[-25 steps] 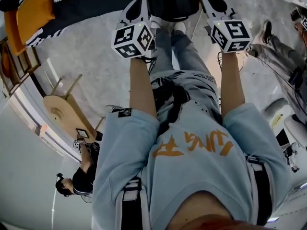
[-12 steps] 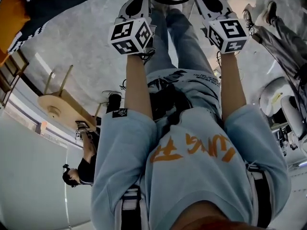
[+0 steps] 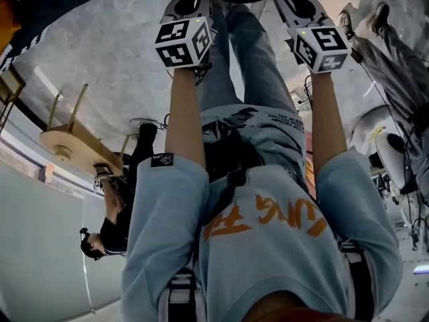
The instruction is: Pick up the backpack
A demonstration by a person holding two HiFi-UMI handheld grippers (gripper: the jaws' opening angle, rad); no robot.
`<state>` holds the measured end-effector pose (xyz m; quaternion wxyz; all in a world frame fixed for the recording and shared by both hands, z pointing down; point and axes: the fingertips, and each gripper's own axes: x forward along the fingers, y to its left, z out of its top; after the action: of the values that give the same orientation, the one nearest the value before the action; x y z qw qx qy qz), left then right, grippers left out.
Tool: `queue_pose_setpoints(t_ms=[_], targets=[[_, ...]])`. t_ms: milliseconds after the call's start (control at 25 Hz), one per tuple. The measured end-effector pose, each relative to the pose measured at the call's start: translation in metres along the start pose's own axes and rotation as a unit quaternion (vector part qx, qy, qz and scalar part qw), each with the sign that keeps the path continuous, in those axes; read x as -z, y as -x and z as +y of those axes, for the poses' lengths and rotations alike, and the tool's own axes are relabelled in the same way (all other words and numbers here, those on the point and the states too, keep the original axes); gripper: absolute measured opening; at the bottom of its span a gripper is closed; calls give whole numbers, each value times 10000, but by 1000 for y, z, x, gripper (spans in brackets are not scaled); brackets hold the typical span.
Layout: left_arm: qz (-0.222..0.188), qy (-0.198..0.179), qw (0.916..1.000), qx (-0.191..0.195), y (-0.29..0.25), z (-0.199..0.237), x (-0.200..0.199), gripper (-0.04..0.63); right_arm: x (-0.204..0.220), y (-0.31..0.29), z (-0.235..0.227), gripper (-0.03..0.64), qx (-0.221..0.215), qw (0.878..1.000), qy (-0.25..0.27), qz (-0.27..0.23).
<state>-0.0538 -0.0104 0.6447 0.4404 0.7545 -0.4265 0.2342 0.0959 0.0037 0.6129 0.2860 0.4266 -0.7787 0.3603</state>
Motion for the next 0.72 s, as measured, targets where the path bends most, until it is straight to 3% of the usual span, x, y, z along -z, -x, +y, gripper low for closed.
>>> queue_pose_setpoints(t_ms=[80, 160, 280, 480, 720], targets=[[160, 22, 9999, -5, -7, 6, 10, 26, 14, -10, -3, 198, -61, 9998, -5, 201], [324, 68, 9994, 74, -14, 9, 21, 36, 27, -18, -7, 206, -69, 9992, 31, 387], [586, 127, 9980, 176, -27, 16, 37, 204, 39, -32, -11, 222, -50, 9984, 80, 560], [861, 32, 9961, 200, -45, 21, 52, 249, 46, -52, -19, 236, -58, 9974, 180, 698], [1024, 29, 9947, -83, -57, 31, 53, 265, 60, -73, -21, 238, -244, 9941, 282, 1016]])
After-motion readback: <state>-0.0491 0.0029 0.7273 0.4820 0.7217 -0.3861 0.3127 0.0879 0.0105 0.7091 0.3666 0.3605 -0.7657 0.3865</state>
